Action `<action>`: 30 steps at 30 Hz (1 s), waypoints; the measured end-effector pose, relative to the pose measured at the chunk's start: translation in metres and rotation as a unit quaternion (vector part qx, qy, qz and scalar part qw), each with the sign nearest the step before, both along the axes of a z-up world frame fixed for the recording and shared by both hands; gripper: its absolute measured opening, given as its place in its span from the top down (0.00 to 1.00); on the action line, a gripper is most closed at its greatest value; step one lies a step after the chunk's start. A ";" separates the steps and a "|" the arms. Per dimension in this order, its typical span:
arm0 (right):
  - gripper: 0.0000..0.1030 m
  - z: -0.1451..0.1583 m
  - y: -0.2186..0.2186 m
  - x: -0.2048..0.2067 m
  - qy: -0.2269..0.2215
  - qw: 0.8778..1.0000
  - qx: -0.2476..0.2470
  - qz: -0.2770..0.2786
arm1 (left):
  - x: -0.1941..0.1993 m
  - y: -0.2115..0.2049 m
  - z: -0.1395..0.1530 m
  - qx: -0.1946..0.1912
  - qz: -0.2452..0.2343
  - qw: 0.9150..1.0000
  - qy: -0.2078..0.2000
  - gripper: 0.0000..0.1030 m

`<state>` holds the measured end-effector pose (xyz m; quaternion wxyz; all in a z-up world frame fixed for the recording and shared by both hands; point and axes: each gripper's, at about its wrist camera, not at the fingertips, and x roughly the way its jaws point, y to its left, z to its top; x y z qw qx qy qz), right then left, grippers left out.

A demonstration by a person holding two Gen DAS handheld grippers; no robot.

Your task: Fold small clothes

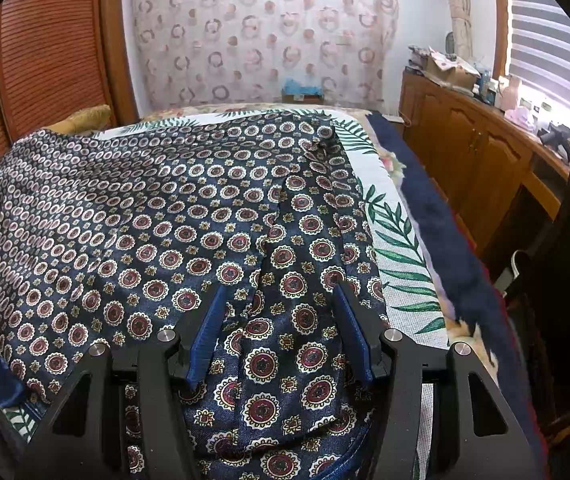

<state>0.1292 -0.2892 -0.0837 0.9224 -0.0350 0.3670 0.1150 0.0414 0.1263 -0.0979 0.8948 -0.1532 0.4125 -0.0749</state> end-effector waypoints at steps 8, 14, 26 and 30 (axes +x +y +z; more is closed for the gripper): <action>0.45 0.001 -0.004 0.001 0.002 1.000 0.010 -0.002 | 0.005 -0.022 0.048 -0.035 -0.015 0.996 -0.076 1.00; 0.20 0.004 -0.008 0.004 0.021 0.999 0.025 -0.002 | 0.031 -0.071 0.080 -0.035 -0.065 0.991 -0.109 1.00; 0.20 0.039 -0.021 -0.017 -0.036 0.999 0.033 -0.005 | 0.087 -0.202 0.142 -0.006 -0.210 0.966 -0.148 1.00; 0.20 0.046 -0.027 -0.022 -0.047 0.998 0.039 -0.008 | 0.100 -0.254 0.156 0.011 -0.264 0.953 -0.148 1.00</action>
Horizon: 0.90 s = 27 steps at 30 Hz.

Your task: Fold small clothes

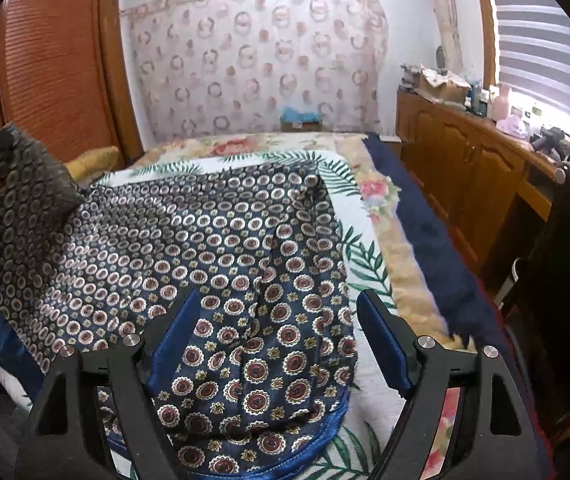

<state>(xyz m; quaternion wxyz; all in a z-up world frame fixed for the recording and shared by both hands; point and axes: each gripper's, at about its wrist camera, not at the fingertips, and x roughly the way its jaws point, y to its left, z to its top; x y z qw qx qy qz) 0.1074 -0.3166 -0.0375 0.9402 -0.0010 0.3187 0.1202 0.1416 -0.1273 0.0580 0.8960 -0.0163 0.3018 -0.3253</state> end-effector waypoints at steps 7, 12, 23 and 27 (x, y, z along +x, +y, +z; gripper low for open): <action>0.20 0.001 -0.005 -0.002 0.002 1.000 0.003 0.000 | 0.005 -0.039 -0.019 0.083 -0.036 0.995 0.046 0.80; 0.20 -0.003 -0.002 0.000 0.005 1.000 0.007 0.004 | -0.013 -0.021 -0.021 0.088 -0.027 0.994 0.050 0.76; 0.20 0.015 0.045 0.013 -0.007 0.998 0.015 0.058 | -0.053 0.113 -0.025 0.074 0.110 0.991 0.027 0.75; 0.21 0.018 0.085 0.023 0.000 0.994 0.017 0.104 | -0.060 0.165 -0.040 0.067 0.171 0.982 0.039 0.75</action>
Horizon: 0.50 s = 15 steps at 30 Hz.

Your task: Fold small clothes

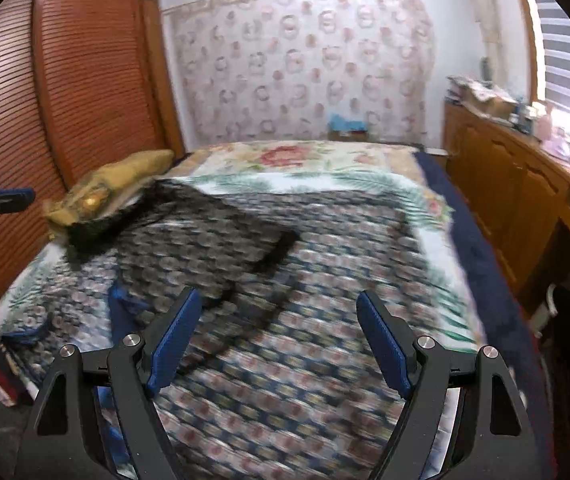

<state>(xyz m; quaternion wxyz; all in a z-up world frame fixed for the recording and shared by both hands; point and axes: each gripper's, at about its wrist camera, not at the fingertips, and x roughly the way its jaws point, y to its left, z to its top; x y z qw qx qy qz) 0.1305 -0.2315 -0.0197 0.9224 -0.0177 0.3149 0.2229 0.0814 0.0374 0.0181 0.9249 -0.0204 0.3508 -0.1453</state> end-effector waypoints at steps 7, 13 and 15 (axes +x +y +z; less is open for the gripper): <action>0.31 0.012 0.090 0.026 0.011 0.994 -0.016 0.106 | -0.004 0.046 -0.028 -0.005 0.060 0.998 0.010 0.75; 0.31 0.010 0.169 0.058 0.046 0.983 -0.024 0.177 | -0.008 0.053 -0.039 -0.011 0.061 0.998 0.011 0.75; 0.31 0.007 0.191 0.068 0.059 0.980 -0.021 0.186 | -0.009 0.055 -0.042 -0.013 0.061 0.998 0.012 0.75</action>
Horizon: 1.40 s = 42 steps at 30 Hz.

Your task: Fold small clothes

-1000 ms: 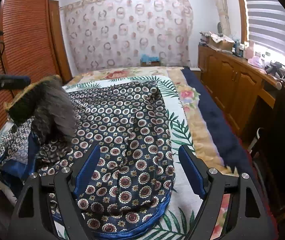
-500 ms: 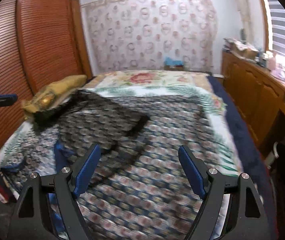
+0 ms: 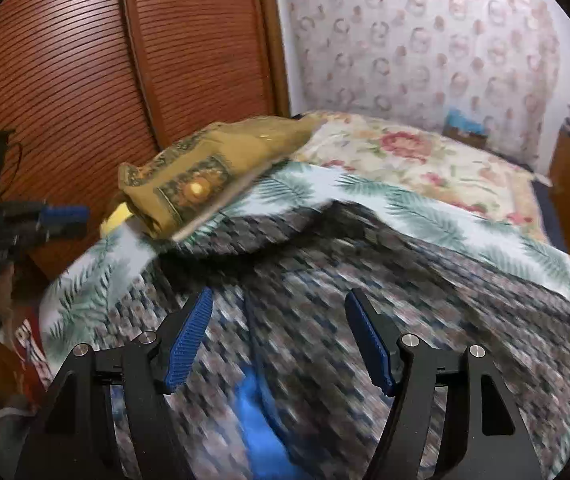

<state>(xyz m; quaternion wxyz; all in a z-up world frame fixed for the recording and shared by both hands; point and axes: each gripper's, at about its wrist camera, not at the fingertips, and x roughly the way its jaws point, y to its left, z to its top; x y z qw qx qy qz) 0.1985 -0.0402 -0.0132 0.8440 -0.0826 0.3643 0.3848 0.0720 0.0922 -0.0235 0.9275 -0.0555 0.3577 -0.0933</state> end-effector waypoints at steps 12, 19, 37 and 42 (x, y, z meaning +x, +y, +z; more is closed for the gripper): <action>0.65 -0.038 0.058 0.064 0.092 0.995 -0.001 -0.040 | -0.001 0.007 -0.011 -0.020 0.004 1.000 0.008 0.75; 1.00 -0.007 0.036 0.063 0.055 0.998 0.025 -0.024 | 0.000 0.000 -0.010 -0.022 -0.006 1.000 0.007 0.75; 0.87 0.054 -0.182 0.115 0.026 0.979 -0.006 -0.202 | 0.009 -0.053 -0.008 -0.021 -0.069 0.997 0.009 0.75; 0.59 0.032 -0.181 0.070 0.014 0.984 -0.003 -0.180 | 0.009 -0.064 -0.012 -0.020 -0.079 0.996 0.017 0.75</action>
